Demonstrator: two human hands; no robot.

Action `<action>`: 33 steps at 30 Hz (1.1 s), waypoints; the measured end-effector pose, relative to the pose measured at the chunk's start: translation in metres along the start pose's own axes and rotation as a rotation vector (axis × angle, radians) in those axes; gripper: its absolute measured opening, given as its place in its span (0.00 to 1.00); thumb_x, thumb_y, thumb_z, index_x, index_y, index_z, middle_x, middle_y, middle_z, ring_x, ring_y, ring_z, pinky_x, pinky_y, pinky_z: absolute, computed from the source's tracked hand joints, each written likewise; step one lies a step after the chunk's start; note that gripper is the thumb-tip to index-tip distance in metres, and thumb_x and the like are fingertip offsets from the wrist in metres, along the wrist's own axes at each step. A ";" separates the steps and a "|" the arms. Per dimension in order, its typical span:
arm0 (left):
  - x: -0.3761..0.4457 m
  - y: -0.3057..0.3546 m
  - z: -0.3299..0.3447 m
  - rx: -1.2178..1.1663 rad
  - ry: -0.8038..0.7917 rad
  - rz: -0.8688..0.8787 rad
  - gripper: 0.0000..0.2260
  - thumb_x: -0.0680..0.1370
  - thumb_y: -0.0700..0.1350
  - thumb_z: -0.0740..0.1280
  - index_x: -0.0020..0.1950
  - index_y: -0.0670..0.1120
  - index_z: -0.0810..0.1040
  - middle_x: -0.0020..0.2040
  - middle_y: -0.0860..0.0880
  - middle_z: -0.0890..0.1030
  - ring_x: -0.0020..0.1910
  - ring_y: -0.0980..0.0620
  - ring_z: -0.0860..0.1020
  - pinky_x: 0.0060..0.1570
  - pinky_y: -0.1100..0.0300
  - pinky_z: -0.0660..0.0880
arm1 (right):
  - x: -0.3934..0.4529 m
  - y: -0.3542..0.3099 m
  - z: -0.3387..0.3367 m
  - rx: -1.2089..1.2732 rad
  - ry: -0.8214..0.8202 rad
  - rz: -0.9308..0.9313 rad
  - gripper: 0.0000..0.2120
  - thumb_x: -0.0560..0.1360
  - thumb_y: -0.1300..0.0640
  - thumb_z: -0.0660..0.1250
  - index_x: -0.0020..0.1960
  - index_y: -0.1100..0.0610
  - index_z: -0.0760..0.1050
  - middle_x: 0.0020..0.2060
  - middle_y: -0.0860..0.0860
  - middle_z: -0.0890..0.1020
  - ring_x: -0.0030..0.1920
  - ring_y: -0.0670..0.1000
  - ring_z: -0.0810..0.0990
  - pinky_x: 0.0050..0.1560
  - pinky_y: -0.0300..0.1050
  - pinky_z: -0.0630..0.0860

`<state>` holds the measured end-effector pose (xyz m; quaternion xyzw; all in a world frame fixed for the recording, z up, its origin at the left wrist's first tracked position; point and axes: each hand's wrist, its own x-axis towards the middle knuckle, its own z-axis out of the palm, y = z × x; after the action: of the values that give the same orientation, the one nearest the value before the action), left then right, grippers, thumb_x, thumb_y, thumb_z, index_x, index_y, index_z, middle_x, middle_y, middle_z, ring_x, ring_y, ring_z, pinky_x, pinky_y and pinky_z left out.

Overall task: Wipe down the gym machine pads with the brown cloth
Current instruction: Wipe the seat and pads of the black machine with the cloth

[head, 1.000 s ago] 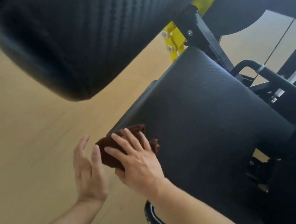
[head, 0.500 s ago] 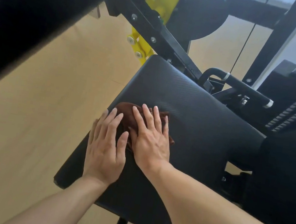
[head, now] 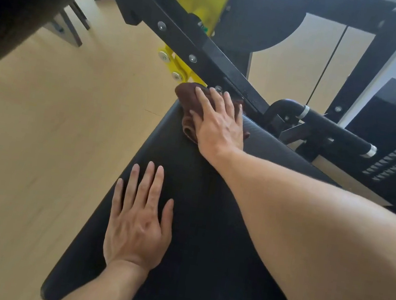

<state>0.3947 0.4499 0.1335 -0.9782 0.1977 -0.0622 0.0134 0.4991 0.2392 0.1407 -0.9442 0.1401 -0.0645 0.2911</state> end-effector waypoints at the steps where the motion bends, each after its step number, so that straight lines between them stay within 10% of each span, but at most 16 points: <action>1: 0.000 0.000 0.000 0.006 -0.002 0.002 0.27 0.83 0.57 0.47 0.82 0.48 0.55 0.82 0.49 0.58 0.82 0.48 0.52 0.79 0.44 0.53 | 0.003 0.004 -0.001 0.004 0.009 0.009 0.25 0.86 0.44 0.49 0.82 0.42 0.51 0.82 0.50 0.56 0.83 0.56 0.47 0.81 0.61 0.42; 20: 0.000 0.001 -0.001 -0.024 0.011 -0.008 0.27 0.82 0.55 0.49 0.80 0.48 0.61 0.82 0.48 0.58 0.82 0.46 0.51 0.79 0.43 0.50 | -0.197 0.039 0.019 0.209 0.282 0.374 0.22 0.82 0.50 0.63 0.76 0.48 0.70 0.77 0.48 0.69 0.80 0.50 0.59 0.80 0.58 0.59; 33: -0.001 0.003 0.000 0.015 0.031 0.004 0.28 0.82 0.54 0.50 0.80 0.46 0.61 0.82 0.46 0.60 0.82 0.45 0.52 0.79 0.41 0.52 | -0.269 -0.001 0.060 0.003 0.185 0.151 0.30 0.79 0.37 0.62 0.78 0.46 0.67 0.78 0.53 0.67 0.81 0.58 0.60 0.77 0.66 0.61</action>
<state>0.3930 0.4474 0.1334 -0.9766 0.1996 -0.0786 0.0177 0.2559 0.3535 0.0811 -0.9205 0.2370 -0.1296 0.2823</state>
